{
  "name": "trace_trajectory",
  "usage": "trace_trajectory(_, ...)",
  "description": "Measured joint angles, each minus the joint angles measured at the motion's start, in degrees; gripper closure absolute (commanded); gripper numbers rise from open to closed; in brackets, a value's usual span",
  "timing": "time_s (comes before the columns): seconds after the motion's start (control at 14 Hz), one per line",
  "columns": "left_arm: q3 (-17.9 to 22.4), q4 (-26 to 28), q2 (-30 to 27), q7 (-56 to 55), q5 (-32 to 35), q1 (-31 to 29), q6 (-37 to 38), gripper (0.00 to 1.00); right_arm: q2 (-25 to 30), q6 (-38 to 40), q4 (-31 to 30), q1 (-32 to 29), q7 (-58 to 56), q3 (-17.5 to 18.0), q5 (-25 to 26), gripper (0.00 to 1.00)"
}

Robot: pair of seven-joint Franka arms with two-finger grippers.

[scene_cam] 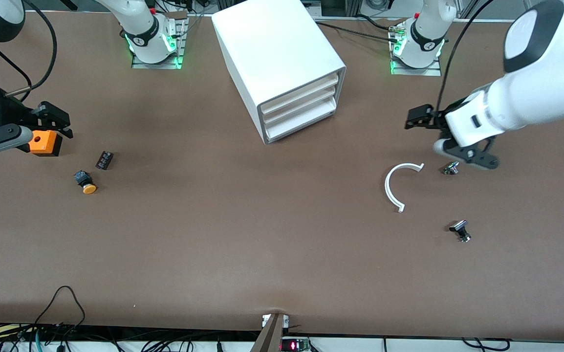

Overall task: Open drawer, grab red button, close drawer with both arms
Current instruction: 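Move the left gripper toward the white cabinet's drawer handle, then reach the left gripper to the drawer front and grip its edge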

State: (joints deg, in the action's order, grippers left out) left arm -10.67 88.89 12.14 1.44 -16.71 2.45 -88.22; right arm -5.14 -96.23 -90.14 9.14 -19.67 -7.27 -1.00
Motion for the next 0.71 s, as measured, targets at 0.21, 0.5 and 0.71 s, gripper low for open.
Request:
trace_trajectory(0.21,0.0,-0.4,3.5,0.1,-1.7,2.5,-0.4,0.0,0.0,0.0,0.0,0.0,0.0,0.0,0.0,0.0)
trace_trajectory(0.5,-0.3,-2.5,7.6,4.9,-2.7,6.6,-0.4,0.0,0.0,0.0,0.0,0.0,0.0,0.0,0.0,0.0)
trace_trajectory(0.71,-0.9,-2.7,11.3,10.4,-8.7,7.9,-0.4,0.0,0.0,0.0,0.0,0.0,0.0,0.0,0.0,0.0)
